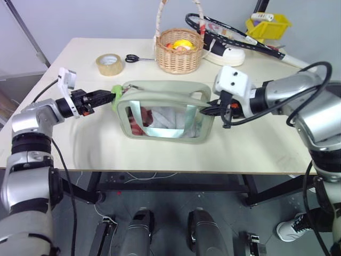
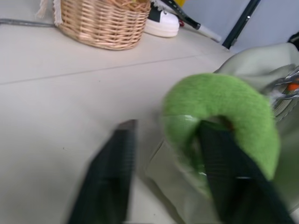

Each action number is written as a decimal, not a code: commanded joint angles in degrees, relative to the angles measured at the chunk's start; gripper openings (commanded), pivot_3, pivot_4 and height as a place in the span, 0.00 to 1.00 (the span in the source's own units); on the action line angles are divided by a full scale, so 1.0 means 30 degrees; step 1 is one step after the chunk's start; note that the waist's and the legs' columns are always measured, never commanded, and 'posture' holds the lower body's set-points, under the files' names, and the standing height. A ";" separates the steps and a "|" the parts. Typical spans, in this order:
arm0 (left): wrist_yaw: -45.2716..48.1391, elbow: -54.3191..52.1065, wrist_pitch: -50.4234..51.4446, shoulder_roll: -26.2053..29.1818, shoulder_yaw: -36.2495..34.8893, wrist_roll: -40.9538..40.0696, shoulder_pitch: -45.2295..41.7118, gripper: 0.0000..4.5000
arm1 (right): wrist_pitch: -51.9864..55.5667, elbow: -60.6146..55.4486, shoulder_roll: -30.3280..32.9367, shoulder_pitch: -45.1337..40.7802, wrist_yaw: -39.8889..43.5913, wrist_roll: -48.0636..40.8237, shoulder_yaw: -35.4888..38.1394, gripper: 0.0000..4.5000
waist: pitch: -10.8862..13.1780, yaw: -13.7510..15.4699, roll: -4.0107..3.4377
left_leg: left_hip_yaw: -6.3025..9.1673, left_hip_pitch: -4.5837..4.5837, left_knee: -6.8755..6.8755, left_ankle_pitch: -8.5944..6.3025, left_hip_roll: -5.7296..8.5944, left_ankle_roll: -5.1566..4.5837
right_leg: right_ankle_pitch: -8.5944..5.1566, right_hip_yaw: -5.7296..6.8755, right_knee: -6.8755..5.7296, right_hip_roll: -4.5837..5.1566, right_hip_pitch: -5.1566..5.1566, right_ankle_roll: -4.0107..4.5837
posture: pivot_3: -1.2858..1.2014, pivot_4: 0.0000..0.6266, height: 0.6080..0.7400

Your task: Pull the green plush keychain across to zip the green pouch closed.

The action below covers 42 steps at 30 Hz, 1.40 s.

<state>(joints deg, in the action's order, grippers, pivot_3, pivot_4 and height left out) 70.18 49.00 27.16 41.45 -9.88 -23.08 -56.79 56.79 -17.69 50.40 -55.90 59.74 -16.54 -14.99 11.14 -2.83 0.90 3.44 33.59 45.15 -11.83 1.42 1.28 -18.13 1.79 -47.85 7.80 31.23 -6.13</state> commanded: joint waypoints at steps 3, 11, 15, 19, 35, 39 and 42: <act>0.0656 -0.0929 -0.0115 0.0877 -0.0558 -0.0175 -0.0286 0.01 | -0.0016 -0.0441 0.0220 -0.0132 -0.0400 -0.0153 0.0892 0.00 | 0.0000 0.0021 0.0000 | 0.0001 0.0000 0.0001 0.0000 -0.0001 0.0000 | 0.0000 -0.0001 0.0000 0.0000 0.0002 0.0001 | 0.52 0.24 0.27; 0.1916 -0.4189 0.1335 0.0789 -0.0622 -0.1548 -0.1341 0.01 | -0.0066 -0.0208 -0.0023 -0.0212 -0.0634 -0.0244 0.0665 0.00 | 0.0000 0.0132 0.0000 | 0.0009 0.0004 0.0002 0.0000 -0.0002 0.0001 | -0.0005 0.0000 0.0001 0.0005 0.0000 0.0011 | 0.52 0.24 0.27; 0.1785 -0.5582 0.1805 -0.0333 0.0043 -0.1682 -0.1830 0.01 | -0.0154 -0.0063 -0.0153 -0.0283 -0.0706 -0.0218 0.0548 0.00 | 0.0000 0.0150 0.0000 | 0.0006 0.0006 0.0008 0.0000 0.0001 0.0001 | -0.0005 0.0005 0.0010 0.0007 -0.0013 0.0010 | 0.52 0.24 0.27; 0.1367 -0.5943 0.1829 -0.1951 0.1795 -0.0617 -0.2790 0.01 | -0.0277 0.0197 -0.0269 -0.0395 -0.0713 -0.0129 0.0435 0.00 | 0.0000 0.0117 0.0001 | 0.0003 0.0000 0.0008 0.0001 0.0001 -0.0002 | 0.0001 0.0005 0.0007 -0.0005 -0.0020 0.0000 | 0.52 0.24 0.27; 0.1261 -0.6681 0.2840 -0.0388 0.1748 -0.0398 -0.3179 0.99 | 0.0320 -0.0422 -0.0011 0.0076 -0.1221 -0.0220 0.0594 0.00 | 0.0002 0.0040 0.0003 | -0.0005 -0.0009 0.0003 0.0002 -0.0002 -0.0006 | 0.0005 0.0004 -0.0003 -0.0015 -0.0017 -0.0010 | 0.52 0.24 0.27; 0.2360 -0.7441 0.2704 0.1293 0.1432 -0.0591 -0.1878 0.99 | 0.0261 -0.0298 -0.0044 0.0052 -0.1260 -0.0204 0.0546 0.00 | 0.0003 0.0067 0.0003 | -0.0006 -0.0009 0.0001 0.0001 -0.0003 -0.0005 | 0.0003 0.0002 -0.0002 -0.0011 -0.0014 -0.0005 | 0.52 0.24 0.27; 0.3616 -0.8951 0.2945 0.2188 0.1193 -0.1344 -0.0259 0.99 | 0.0203 -0.0223 -0.0067 0.0049 -0.1271 -0.0204 0.0525 0.00 | 0.0003 0.0066 0.0002 | -0.0006 -0.0009 0.0000 0.0001 -0.0004 -0.0004 | -0.0002 -0.0002 0.0003 -0.0003 -0.0014 0.0003 | 0.52 0.24 0.27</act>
<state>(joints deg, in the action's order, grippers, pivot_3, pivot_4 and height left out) 78.85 25.67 35.87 46.88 -4.42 -24.84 -57.85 57.74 -17.62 49.94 -55.11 56.27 -17.10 -15.10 11.15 -2.63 0.90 3.44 33.57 45.15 -11.83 1.41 1.27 -18.14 1.79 -47.84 7.78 31.19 -6.10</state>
